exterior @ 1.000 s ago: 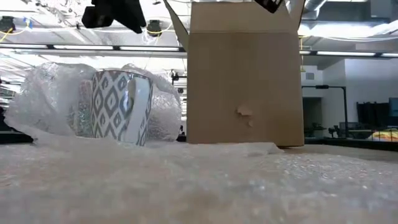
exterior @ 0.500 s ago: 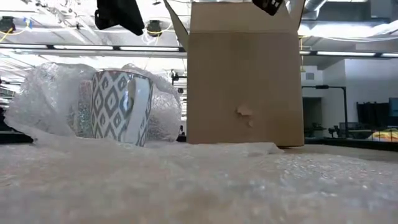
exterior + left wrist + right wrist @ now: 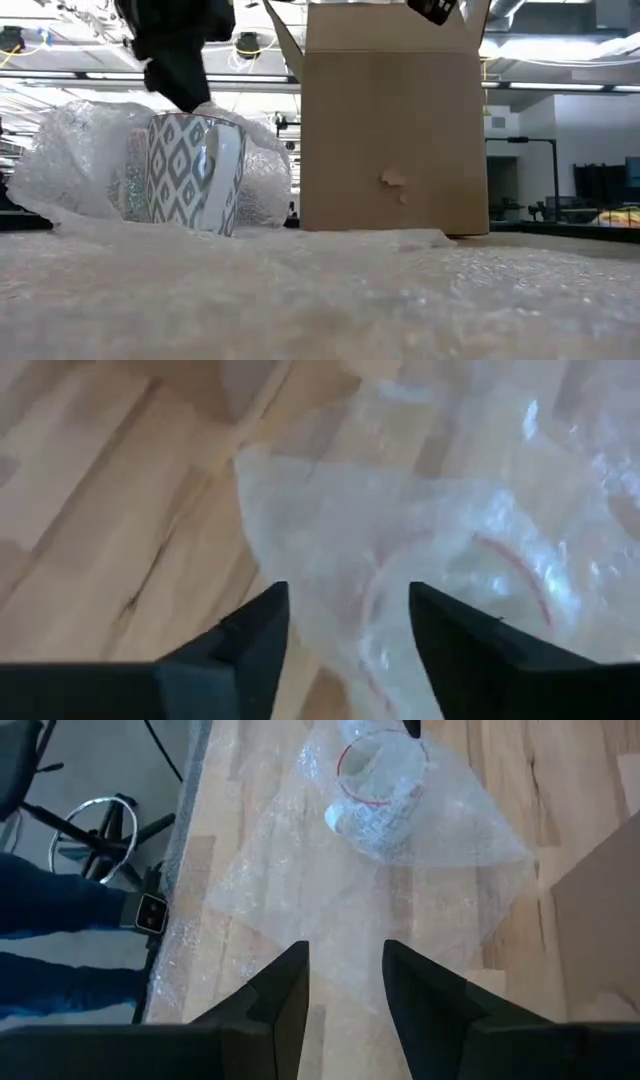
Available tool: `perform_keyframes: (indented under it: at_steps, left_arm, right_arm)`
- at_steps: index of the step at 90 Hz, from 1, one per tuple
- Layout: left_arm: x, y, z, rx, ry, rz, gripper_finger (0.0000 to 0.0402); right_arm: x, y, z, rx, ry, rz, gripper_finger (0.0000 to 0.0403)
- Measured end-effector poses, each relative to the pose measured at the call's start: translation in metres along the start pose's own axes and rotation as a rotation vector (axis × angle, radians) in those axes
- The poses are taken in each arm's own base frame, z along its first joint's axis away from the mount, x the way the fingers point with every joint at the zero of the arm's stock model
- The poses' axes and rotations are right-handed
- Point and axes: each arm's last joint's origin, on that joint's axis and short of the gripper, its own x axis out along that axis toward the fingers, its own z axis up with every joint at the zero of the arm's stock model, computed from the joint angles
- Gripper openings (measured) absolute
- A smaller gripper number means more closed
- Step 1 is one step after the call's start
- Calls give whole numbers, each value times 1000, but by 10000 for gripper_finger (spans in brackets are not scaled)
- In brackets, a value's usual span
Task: Wrap mug
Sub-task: Wrap the white mug with bubble wrap
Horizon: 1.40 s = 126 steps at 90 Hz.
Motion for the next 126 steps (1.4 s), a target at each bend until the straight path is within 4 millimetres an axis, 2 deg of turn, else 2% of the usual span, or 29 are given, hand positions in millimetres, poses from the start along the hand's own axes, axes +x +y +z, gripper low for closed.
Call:
perform_keyframes:
  at_steps: [9, 28, 39, 49, 58, 68, 81, 90, 108, 126]
  left_arm:
    - [9, 3, -2, -10, -15, -19, 197]
    - [33, 6, -11, -15, 121, 2, 186]
    - [48, -1, -11, 1, 152, -44, 167]
    - [57, -4, -13, -36, 196, -69, 134]
    - [58, -4, -13, -98, 205, -64, 85]
    - [49, -3, -13, -154, 204, -70, 23]
    - [30, -3, -9, -254, 200, -26, 13]
    - [21, -2, -11, -301, 219, 43, 8]
    - [14, -7, -18, -314, 258, 56, 5]
    - [9, -3, -29, -346, 328, 158, 5]
  right_arm:
    - [0, 1, 0, -2, 0, 2, 118]
    - [0, 2, -1, 3, 3, 7, 118]
    - [0, 2, -1, 4, 6, 7, 118]
    - [0, 2, -1, 5, 6, 6, 118]
    - [0, 2, -1, 4, 8, 6, 118]
    - [0, 2, -1, 2, 9, 6, 118]
    - [2, 4, 0, -71, -4, 13, 118]
    - [17, 4, 5, -197, -14, 20, 118]
    - [78, -3, 12, -291, 17, 162, 132]
    - [140, -9, -4, -436, 141, 277, 185]
